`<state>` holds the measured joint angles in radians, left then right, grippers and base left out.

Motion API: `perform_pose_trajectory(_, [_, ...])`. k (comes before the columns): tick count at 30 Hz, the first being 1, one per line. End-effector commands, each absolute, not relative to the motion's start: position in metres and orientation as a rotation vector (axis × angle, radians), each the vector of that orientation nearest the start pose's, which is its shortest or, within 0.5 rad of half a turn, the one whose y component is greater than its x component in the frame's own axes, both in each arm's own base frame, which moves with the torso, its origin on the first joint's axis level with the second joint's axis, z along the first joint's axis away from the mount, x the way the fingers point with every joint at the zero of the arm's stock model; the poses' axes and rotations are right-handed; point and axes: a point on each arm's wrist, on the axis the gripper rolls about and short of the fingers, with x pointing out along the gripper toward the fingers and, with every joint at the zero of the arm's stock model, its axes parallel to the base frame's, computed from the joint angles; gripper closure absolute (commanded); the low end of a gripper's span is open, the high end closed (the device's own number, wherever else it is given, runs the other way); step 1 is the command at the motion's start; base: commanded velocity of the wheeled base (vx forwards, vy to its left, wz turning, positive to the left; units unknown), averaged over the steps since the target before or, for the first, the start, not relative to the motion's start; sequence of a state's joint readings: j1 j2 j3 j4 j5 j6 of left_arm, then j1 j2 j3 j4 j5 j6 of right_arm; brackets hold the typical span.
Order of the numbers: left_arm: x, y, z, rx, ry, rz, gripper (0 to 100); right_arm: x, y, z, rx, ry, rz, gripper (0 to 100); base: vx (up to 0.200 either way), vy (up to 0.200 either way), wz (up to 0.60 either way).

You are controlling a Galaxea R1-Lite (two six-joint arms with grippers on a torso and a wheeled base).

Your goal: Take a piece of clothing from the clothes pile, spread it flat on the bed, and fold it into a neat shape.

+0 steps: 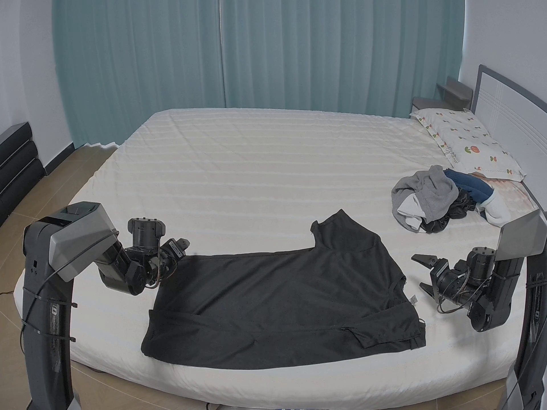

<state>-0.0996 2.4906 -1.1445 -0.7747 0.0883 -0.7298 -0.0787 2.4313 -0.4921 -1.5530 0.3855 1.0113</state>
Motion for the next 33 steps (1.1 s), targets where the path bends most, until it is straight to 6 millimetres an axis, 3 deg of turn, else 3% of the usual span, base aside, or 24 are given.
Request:
perform_pose_trajectory(1, [0.436, -0.042, -0.037, -0.647, 0.543, 0.204, 0, 0.328, -0.017, -0.033, 1.079, 0.498, 0.09, 0, 0.0, 0.0, 0.0])
perform_pose_trajectory(12, [0.436, -0.042, -0.045, -0.611, 0.522, 0.184, 0, 0.329, -0.017, -0.033, 1.078, 0.497, 0.091, 0, 0.0, 0.0, 0.0])
perform_pose_trajectory(13, [0.436, -0.042, -0.045, -0.611, 0.522, 0.184, 100, 0.329, -0.017, -0.033, 1.078, 0.497, 0.091, 0, 0.0, 0.0, 0.0])
perform_pose_trajectory(27, [0.439, -0.038, -0.043, -0.641, 0.501, 0.199, 100, 0.33, -0.017, -0.032, 1.073, 0.491, 0.092, 0, 0.0, 0.0, 0.0])
perform_pose_trajectory(33, [0.437, -0.032, -0.022, -0.772, 0.451, 0.236, 100, 0.332, -0.013, -0.024, 1.037, 0.469, 0.12, 0, 0.0, 0.0, 0.0])
